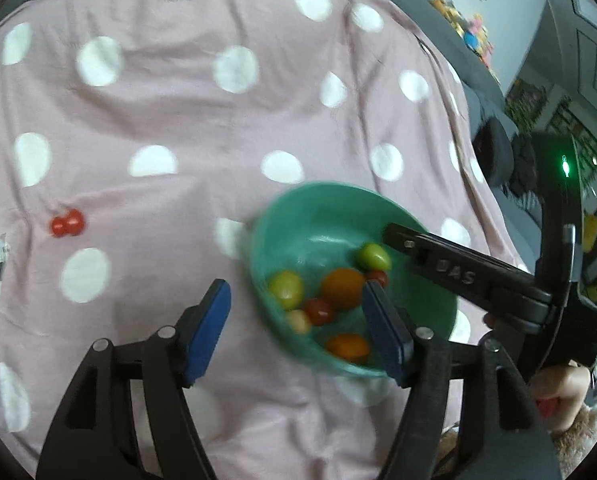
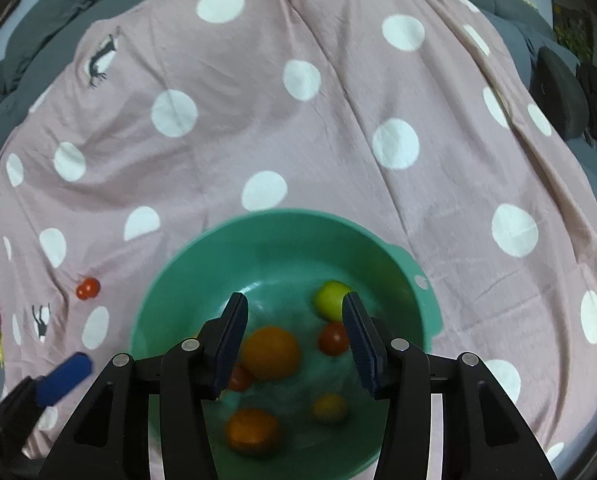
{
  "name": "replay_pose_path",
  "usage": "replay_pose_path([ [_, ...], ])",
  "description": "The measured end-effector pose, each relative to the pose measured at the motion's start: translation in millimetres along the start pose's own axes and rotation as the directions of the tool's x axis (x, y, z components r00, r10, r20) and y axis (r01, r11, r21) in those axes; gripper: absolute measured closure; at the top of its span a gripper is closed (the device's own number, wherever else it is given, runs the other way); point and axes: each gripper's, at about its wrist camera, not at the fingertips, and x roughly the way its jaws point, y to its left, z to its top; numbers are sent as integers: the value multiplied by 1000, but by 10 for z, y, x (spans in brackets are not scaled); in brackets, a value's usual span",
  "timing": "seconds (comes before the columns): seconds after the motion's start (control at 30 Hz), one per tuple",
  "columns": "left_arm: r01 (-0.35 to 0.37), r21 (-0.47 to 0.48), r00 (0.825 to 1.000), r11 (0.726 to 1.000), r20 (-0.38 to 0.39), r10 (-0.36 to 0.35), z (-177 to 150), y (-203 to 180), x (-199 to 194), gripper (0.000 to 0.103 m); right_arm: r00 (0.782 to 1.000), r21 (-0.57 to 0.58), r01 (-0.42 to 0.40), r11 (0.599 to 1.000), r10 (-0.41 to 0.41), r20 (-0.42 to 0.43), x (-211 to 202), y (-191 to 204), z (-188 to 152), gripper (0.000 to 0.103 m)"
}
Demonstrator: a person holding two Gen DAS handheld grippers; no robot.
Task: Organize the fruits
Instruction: 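Open the left tool to drop the tomato into the bowl, then move the left tool back to the remaining tomatoes and close on one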
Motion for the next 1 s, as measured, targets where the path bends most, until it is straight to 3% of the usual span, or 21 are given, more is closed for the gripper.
replay_pose_path([
  [0.27,-159,-117,986,980,29,164,-71,934,-397,33,994,-96,-84,992,89,57,-50,503,-110,53],
  [0.5,-316,-207,944,926,30,329,-187,1821,-720,33,985,-212,-151,966,164,48,-23,1028,-326,53],
  [0.6,-293,-292,946,911,48,320,-315,2162,-779,33,978,-241,-197,950,206,15,17,1234,-422,53],
  [0.7,-305,-322,947,896,-1,322,-343,2364,-727,35,974,-260,-223,940,223,-29,95,1454,-516,53],
  [0.8,-298,-352,945,888,21,325,-335,2462,-778,37,963,-247,-265,932,243,-116,289,1740,-525,53],
  [1.0,-275,-340,954,899,15,298,-331,2464,-781,60,930,-169,-324,931,282,-235,784,2333,-320,53],
])
